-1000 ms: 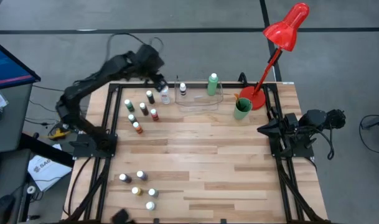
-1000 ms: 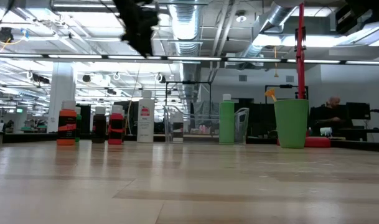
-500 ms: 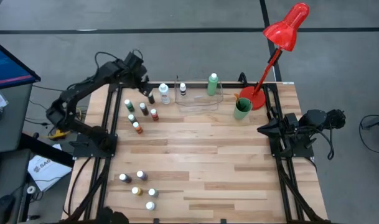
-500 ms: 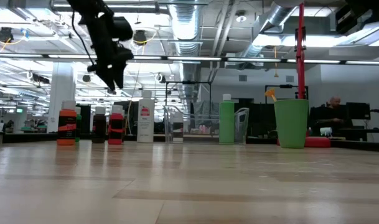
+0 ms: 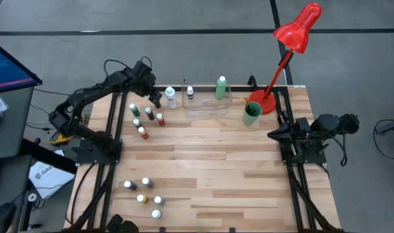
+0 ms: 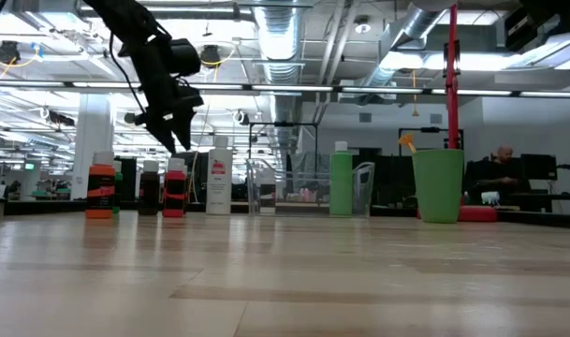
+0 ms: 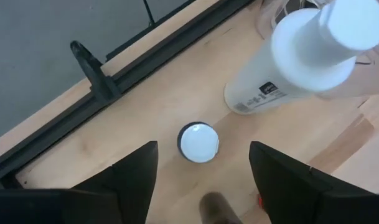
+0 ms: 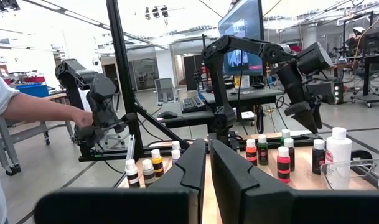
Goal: Pick & Place Paint Supplies
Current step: Put the small black paint bottle into the transparent bin
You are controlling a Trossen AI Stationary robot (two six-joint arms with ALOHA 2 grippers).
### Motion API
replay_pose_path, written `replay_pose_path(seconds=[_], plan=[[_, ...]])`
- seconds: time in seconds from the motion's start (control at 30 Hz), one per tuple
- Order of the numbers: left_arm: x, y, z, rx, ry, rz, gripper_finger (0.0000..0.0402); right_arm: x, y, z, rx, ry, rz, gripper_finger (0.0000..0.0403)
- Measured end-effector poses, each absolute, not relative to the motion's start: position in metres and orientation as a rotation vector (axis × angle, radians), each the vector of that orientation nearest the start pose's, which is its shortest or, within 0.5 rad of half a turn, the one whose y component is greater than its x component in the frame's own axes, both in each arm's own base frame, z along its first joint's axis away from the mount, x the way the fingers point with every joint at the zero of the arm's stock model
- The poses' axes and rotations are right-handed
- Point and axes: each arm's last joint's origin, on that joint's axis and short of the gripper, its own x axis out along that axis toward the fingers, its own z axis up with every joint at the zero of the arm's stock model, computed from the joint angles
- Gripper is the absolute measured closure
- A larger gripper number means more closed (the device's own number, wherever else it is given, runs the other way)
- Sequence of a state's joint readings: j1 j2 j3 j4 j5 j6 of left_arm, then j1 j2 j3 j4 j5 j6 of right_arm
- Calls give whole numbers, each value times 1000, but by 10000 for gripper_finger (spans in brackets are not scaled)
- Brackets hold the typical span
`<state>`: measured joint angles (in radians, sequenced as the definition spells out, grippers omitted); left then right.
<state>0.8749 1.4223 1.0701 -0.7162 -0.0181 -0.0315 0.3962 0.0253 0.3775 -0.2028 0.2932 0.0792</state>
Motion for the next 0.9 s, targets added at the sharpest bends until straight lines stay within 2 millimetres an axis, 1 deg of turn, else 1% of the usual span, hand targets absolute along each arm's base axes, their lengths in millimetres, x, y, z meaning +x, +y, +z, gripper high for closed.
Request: replay_pose_path(seconds=[0.13, 0.37, 0.53, 0.67, 0.9], plan=[[183, 215, 245, -484, 986, 816, 157, 58, 15, 265, 129, -137, 109, 381], [194, 221, 221, -502, 1081, 794, 167, 58, 15, 265, 129, -137, 109, 381], [198, 219, 217, -495, 1101, 784, 178, 58, 15, 265, 129, -137, 109, 381], [198, 219, 216, -487, 1111, 800, 206, 58, 15, 265, 129, -137, 108, 381], [197, 220, 216, -466, 1124, 837, 280, 58, 15, 265, 129, -137, 109, 381]])
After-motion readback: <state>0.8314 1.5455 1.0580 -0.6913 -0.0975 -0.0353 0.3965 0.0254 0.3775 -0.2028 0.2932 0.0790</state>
